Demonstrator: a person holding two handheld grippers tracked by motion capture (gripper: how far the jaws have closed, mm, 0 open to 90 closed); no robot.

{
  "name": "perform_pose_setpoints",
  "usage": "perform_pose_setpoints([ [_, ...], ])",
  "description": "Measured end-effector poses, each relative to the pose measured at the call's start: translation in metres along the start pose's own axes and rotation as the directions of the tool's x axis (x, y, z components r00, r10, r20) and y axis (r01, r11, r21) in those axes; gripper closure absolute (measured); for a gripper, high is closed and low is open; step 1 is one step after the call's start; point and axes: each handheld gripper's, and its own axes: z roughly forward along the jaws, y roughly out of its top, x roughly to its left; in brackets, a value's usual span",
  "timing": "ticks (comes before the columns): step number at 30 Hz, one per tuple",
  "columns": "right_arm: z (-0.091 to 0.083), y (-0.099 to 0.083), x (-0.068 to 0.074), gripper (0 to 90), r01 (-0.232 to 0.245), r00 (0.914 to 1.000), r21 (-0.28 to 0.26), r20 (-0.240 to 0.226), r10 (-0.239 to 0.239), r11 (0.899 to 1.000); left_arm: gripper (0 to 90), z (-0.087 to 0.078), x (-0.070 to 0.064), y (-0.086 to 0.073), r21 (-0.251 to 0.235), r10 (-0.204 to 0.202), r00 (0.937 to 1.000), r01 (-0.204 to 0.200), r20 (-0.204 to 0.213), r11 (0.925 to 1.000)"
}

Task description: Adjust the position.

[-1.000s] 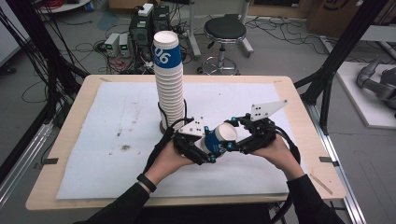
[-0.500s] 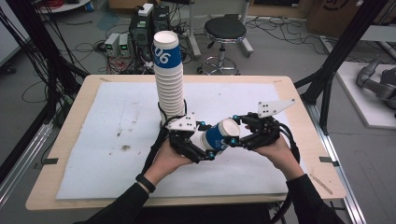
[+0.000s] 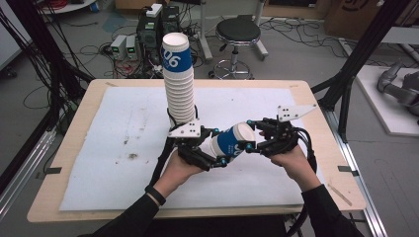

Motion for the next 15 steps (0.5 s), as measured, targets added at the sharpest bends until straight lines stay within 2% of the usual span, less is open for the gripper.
perform_pose_setpoints([
  [4,-0.0012,-0.0018,-0.0028,30.1,-0.018,0.9997,-0.001,-0.014,0.018,1.000,18.3,-0.0025,0.0004,0.0015,0.015,0.018,0.9998,-0.018,0.004,0.9997],
  [9,-0.0013,-0.0017,-0.0018,30.2,0.012,0.9999,0.012,-0.005,-0.012,1.000,20.2,-0.0053,0.0007,0.0048,0.036,0.035,0.9993,-0.035,0.012,0.9987],
  [15,-0.0010,-0.0012,-0.0005,29.5,0.015,0.9999,0.051,-0.005,-0.015,0.999,20.8,-0.0086,0.0008,0.0095,0.073,0.066,0.9978,-0.066,0.014,0.9951],
])
